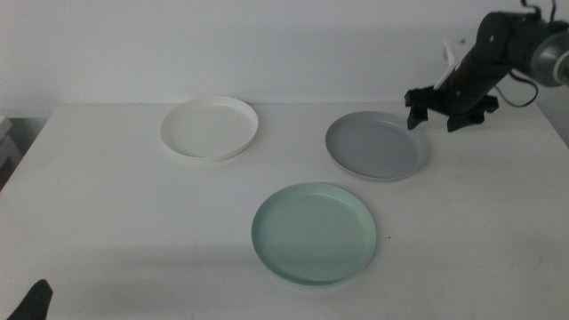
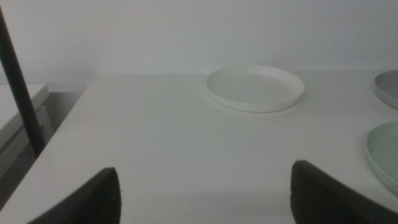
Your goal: Stack the three bowls on top of each other.
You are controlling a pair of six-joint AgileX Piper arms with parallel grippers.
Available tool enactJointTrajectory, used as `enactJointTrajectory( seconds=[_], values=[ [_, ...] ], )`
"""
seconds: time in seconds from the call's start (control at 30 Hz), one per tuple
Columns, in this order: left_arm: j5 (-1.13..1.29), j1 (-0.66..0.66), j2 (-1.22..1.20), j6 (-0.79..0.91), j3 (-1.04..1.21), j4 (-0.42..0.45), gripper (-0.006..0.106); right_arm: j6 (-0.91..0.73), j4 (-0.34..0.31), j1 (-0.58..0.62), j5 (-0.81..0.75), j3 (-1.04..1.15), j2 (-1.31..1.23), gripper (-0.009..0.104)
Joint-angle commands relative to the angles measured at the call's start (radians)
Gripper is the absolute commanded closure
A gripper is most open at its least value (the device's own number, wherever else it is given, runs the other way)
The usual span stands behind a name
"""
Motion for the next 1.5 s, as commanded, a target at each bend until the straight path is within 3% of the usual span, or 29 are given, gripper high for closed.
enactJointTrajectory(
  seconds=[0.0, 0.27, 0.37, 0.47, 0.5, 0.77, 1.03, 1.23, 1.47],
  values=[
    [-0.075, -0.001, -0.014, -0.013, 0.005, -0.012, 0.01, -0.003, -0.002, -0.008, -0.037, -0.037, -0.044, 0.031],
    [-0.075, -0.001, -0.014, -0.013, 0.005, -0.012, 0.01, -0.013, 0.037, -0.007, -0.053, -0.036, 0.017, 0.044],
    [-0.075, -0.001, -0.014, -0.013, 0.005, -0.012, 0.01, -0.013, 0.049, -0.007, -0.065, -0.036, 0.018, 0.062],
    [-0.075, -0.001, -0.014, -0.013, 0.005, -0.012, 0.01, -0.014, 0.052, -0.007, -0.078, -0.036, 0.018, 0.092],
    [-0.075, -0.001, -0.014, -0.013, 0.005, -0.012, 0.01, -0.019, 0.052, -0.008, -0.077, -0.036, 0.018, 0.095],
    [-0.075, -0.001, -0.014, -0.013, 0.005, -0.012, 0.01, -0.068, 0.091, -0.005, -0.054, 0.011, -0.129, 0.095],
    [-0.075, -0.001, -0.014, -0.013, 0.005, -0.012, 0.01, -0.172, 0.249, 0.036, -0.183, 0.396, -0.48, 0.095],
    [-0.075, -0.001, -0.014, -0.013, 0.005, -0.012, 0.01, -0.178, 0.262, 0.143, -0.212, 0.647, -0.664, 0.095],
    [-0.075, -0.001, -0.014, -0.013, 0.005, -0.012, 0.01, -0.129, 0.267, 0.27, -0.339, 0.822, -0.702, 0.095]
  ],
)
